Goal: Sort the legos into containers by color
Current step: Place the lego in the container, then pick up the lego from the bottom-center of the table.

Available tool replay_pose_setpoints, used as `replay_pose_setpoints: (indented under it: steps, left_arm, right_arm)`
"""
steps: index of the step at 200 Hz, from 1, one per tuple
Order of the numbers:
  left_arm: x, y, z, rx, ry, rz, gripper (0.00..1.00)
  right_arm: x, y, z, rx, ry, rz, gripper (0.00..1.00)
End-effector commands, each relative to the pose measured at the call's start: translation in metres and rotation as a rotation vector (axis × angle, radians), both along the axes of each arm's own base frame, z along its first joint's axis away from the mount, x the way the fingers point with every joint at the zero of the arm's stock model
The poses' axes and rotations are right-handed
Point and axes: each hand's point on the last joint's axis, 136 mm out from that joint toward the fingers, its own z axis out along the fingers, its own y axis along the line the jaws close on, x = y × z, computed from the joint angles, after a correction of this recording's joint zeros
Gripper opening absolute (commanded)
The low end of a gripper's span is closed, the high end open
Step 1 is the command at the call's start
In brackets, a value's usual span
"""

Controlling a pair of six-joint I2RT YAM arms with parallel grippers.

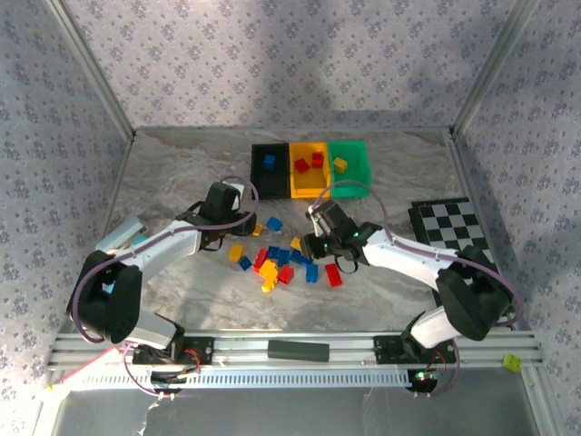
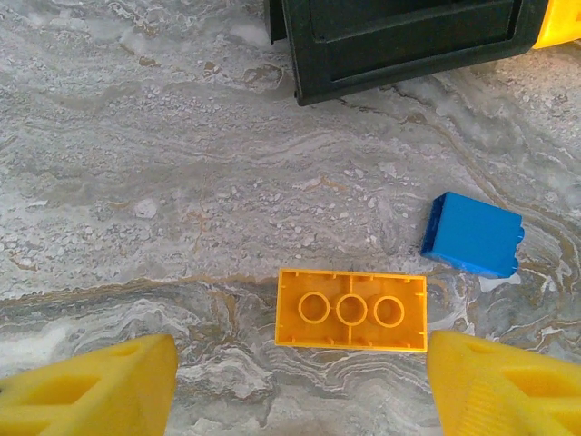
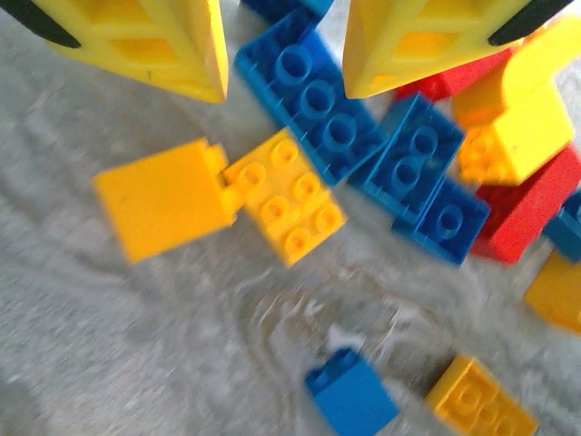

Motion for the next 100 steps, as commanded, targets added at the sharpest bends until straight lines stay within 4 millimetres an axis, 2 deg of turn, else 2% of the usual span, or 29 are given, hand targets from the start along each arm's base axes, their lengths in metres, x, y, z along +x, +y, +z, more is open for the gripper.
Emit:
replay_pose_setpoints:
  steps: [1,27,70,100]
  left_arm:
    - [0.003,-0.004,-0.002,-0.030,0.001,0.003,0.72]
    - [0.004,-0.004,-0.004,-0.030,0.008,0.008,0.72]
    - [0.004,0.003,0.001,-0.016,-0.023,0.036,0.72]
    - [0.004,0.005,0.002,-0.014,-0.024,0.048,0.72]
  right_arm:
    - [-0.022,-0.011,-0.009,-0.027,0.068,-0.050,0.42]
    - [-0.036,-0.021,-0.013,-0.085,0.084,-0.062,0.49]
    - [-0.055,-0.025,-0.018,-0.095,0.119,-0.109,0.50]
    - [-0.057,-0.020,-0.025,-0.079,0.138,-0.133,0.51]
